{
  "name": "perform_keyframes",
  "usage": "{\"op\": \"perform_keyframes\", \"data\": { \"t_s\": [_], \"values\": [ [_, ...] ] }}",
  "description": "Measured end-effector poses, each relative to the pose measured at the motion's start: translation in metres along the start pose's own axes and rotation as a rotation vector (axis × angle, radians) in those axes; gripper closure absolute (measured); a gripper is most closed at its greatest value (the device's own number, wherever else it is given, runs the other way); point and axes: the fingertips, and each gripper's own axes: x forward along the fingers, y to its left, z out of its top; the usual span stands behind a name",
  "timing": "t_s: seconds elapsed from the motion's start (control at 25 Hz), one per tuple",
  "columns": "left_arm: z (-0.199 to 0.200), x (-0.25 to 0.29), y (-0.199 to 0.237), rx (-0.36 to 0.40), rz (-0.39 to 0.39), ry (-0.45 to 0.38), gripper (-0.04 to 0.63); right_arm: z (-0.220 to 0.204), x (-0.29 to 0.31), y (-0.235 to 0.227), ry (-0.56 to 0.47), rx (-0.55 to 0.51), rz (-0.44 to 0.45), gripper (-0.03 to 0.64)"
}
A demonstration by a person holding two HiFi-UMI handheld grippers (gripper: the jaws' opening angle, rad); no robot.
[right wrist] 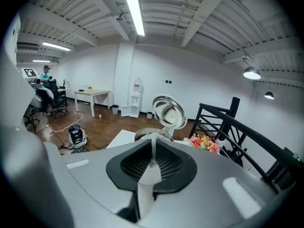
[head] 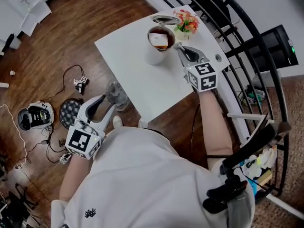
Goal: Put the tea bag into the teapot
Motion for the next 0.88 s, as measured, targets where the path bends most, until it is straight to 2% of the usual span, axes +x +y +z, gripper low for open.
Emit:
{"op": "perform_keyframes", "data": {
  "t_s": [0.36,0.64,0.88],
  "values": [
    [-0.013,-0.035,0.033,-0.036,0.096,0.014,0.440,0.020,0.059,0.011,0.028,-0.026,0.032,0.592],
    [-0.021,-0.061,0.056,-0.061,0.154,0.024,0.440,0.016,0.097,0.014,0.082,-0.057,0.020,0.586],
    [-0.028,-0.073,0.064,-0.075,0.171,0.034,0.440,-0.003,0.115,0.013,0.121,-0.025,0.013,0.520]
  ]
}}
